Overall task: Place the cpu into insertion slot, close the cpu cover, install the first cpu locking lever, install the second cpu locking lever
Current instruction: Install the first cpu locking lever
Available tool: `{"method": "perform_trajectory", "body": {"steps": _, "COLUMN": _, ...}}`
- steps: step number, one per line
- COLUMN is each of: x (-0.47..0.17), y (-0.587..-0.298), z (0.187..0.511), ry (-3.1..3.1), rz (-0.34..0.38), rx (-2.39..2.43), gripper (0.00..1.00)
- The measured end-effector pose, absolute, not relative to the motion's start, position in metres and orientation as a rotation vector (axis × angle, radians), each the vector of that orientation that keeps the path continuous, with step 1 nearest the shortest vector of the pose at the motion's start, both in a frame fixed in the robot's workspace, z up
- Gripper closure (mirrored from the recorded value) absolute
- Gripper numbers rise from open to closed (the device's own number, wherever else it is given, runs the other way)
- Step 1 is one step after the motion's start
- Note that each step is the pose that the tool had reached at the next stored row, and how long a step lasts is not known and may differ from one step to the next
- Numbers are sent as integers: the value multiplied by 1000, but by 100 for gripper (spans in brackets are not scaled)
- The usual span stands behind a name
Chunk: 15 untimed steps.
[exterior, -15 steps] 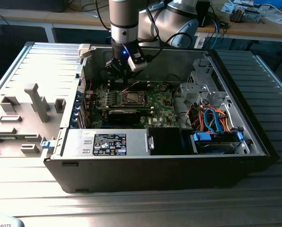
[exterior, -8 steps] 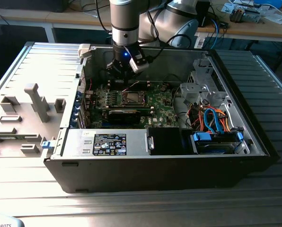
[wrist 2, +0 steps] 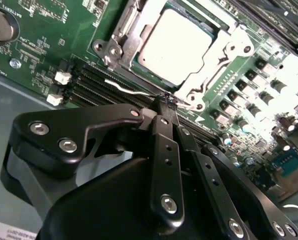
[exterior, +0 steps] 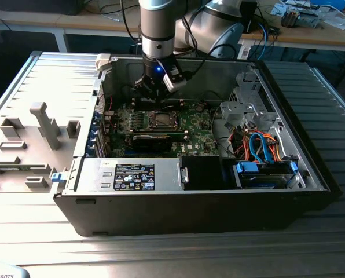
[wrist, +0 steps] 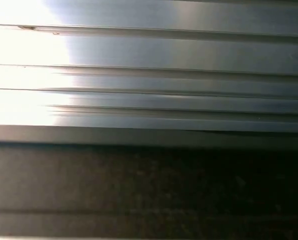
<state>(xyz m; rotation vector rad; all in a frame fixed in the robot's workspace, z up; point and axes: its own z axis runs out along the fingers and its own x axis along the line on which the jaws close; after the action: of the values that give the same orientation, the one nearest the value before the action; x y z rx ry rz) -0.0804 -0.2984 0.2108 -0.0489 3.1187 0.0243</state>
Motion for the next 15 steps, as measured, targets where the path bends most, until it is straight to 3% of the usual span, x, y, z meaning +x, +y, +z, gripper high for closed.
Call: {"method": "perform_trajectory", "body": {"steps": 15, "x": -60, "y": -300, "z": 204, "ry": 3122, "rz": 25, "rx": -49, "gripper": 89}}
